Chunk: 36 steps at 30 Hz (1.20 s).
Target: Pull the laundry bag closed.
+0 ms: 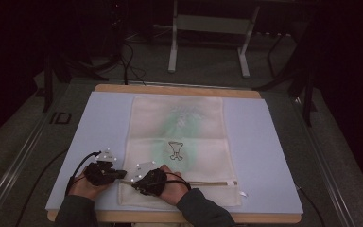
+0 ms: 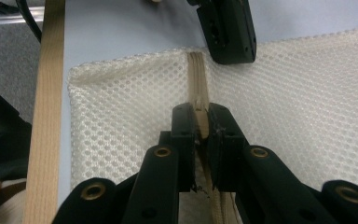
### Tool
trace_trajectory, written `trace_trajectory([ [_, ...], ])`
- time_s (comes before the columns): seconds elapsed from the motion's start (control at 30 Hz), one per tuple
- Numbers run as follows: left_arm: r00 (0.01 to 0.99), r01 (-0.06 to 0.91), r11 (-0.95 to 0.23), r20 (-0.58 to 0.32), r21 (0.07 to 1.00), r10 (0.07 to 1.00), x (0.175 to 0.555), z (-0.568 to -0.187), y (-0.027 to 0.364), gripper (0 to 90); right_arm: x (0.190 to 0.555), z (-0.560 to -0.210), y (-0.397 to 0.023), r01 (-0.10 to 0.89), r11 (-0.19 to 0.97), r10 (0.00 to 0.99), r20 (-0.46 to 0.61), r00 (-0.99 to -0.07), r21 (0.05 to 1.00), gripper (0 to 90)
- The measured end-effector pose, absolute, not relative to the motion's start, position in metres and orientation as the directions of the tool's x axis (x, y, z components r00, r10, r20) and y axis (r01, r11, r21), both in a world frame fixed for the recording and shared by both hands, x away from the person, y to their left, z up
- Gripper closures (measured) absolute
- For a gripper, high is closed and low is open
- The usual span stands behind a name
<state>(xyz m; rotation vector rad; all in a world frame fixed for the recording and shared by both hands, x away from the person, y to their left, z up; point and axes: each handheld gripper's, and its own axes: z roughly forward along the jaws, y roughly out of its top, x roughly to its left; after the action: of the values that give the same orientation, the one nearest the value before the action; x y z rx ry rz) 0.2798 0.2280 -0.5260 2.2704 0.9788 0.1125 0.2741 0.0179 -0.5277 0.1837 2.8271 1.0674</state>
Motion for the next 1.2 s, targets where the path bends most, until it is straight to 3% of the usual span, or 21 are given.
trace_trajectory([
  [1.2,0.716,0.623,-0.51,-0.17,0.593,0.677,0.28,-0.525,0.228,89.9,0.271,-0.525,-0.004,0.076,0.752,0.154,-0.063,-0.986,0.655,82.2],
])
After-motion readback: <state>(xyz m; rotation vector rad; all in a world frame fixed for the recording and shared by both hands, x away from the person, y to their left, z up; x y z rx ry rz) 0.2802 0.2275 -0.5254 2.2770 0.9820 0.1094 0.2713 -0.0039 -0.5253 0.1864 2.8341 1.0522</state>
